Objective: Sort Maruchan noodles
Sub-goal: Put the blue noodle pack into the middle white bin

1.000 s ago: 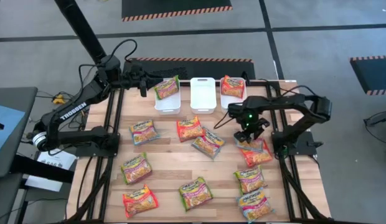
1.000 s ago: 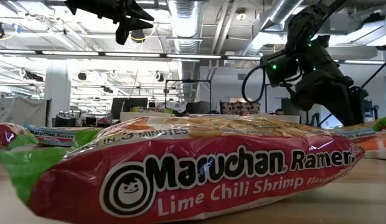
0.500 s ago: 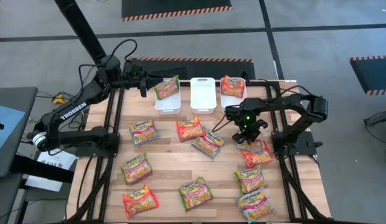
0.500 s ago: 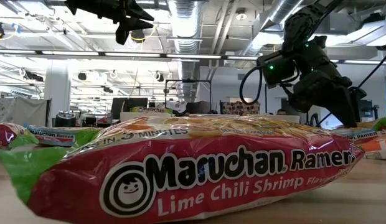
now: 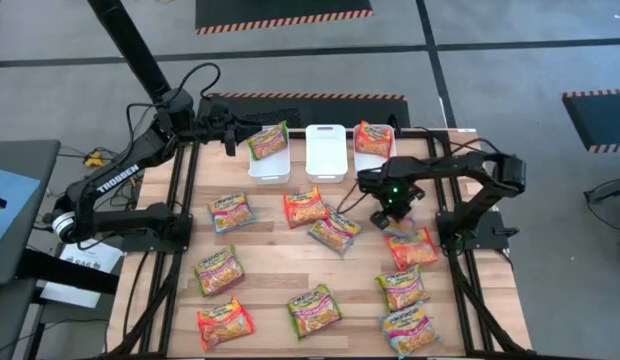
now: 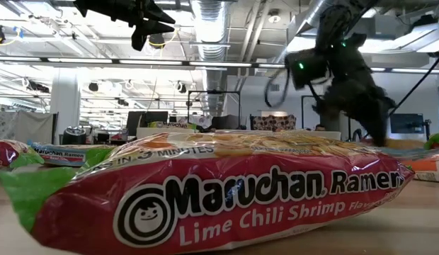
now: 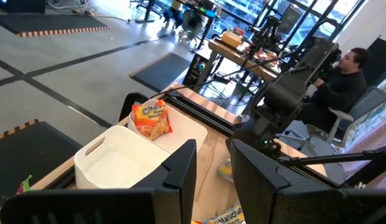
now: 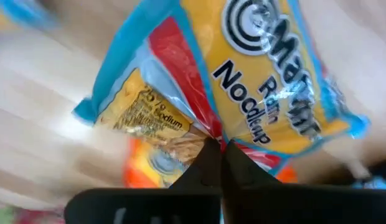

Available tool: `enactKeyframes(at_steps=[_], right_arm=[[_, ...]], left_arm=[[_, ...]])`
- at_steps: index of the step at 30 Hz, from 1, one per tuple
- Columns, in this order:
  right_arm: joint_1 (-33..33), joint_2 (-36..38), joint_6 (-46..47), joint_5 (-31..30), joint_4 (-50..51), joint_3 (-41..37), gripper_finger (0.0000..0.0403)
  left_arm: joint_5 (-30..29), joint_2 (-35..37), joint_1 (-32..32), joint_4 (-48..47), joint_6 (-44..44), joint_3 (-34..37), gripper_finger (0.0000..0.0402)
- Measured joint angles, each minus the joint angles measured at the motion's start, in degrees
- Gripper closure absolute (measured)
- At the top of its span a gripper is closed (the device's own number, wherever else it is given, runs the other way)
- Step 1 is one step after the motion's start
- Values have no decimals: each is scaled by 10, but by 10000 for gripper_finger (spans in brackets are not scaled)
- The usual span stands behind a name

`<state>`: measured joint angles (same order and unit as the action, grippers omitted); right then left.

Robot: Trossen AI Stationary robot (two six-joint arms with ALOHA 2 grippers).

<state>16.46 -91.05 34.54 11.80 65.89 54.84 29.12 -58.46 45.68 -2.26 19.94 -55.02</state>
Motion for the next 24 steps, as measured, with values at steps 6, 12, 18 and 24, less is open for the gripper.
enactKeyframes(at_steps=[6, 12, 18, 24], right_arm=[[-21, 52, 39, 0, 9, 39, 401], [-34, 105, 59, -5, 10, 79, 402], [-19, 131, 37, -50, -23, 140, 402], [15, 117, -54, -96, -62, 207, 403]], left_arm=[[-9, 0, 0, 0, 0, 0, 317], [-22, 0, 0, 0, 0, 0, 317], [-47, 0, 0, 0, 1, 0, 317], [-63, 0, 0, 0, 3, 0, 317]])
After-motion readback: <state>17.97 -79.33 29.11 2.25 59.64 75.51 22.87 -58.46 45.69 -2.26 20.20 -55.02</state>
